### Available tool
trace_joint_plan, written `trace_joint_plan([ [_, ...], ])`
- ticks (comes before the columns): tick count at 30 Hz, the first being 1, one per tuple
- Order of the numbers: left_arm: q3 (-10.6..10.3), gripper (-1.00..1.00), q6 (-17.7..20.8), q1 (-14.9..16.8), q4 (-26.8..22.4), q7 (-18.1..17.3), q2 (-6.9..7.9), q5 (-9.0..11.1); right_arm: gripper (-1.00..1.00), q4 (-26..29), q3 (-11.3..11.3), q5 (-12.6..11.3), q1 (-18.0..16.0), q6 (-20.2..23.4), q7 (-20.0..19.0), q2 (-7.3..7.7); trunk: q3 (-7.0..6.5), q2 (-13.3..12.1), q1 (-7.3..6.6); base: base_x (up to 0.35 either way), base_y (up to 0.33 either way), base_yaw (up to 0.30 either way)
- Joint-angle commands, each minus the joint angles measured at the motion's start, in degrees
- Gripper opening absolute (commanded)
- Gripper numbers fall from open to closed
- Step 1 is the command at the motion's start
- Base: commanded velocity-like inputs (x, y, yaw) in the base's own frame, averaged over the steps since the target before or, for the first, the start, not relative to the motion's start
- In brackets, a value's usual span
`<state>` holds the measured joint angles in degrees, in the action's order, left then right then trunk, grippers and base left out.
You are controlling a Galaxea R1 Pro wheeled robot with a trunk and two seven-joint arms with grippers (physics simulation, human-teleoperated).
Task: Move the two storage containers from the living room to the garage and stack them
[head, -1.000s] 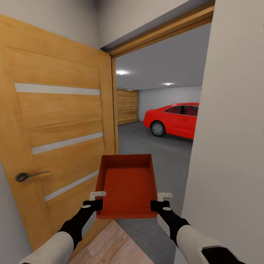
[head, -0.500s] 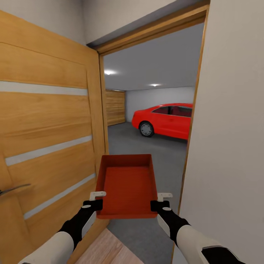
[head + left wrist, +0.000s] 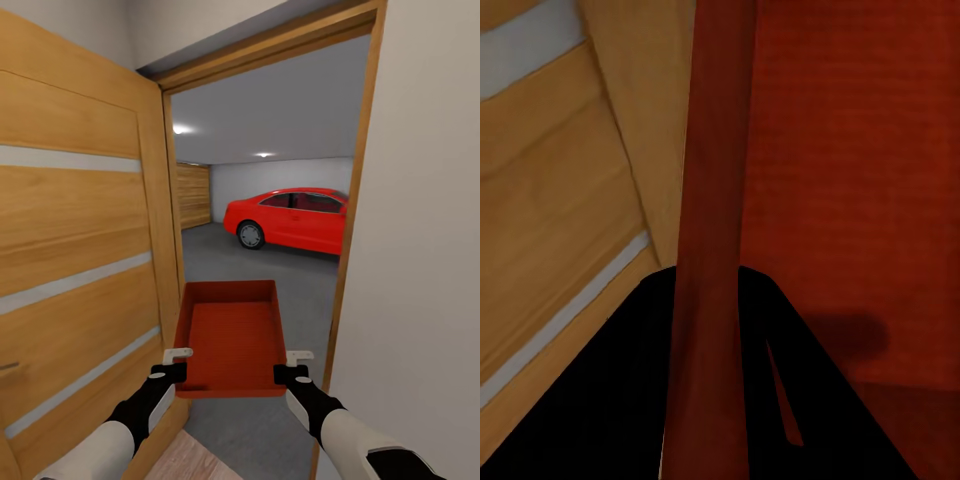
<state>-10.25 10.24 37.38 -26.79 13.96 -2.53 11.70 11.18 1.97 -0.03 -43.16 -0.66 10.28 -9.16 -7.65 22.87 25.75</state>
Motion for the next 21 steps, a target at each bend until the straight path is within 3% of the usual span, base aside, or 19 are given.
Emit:
trace_joint_plan([
  [1, 4.3, -1.0, 0.4, 0.0, 0.0, 4.5, 0.15, 0.3, -1.0, 0.2, -2.1, 0.8, -0.1, -3.6, 2.3, 2.3, 0.02, 0.0, 0.04, 0.184, 0.157, -0.173],
  [14, 4.3, -1.0, 0.4, 0.0, 0.0, 4.5, 0.15, 0.3, -1.0, 0.2, -2.1, 0.8, 0.0, -3.6, 2.3, 2.3, 0.02, 0.0, 0.04, 0.191, 0.164, -0.173],
  [21, 4.3, -1.0, 0.4, 0.0, 0.0, 4.5, 0.15, 0.3, -1.0, 0.2, -2.1, 0.8, 0.0, -3.6, 2.3, 2.3, 0.02, 0.0, 0.04, 0.208, 0.186, -0.02],
])
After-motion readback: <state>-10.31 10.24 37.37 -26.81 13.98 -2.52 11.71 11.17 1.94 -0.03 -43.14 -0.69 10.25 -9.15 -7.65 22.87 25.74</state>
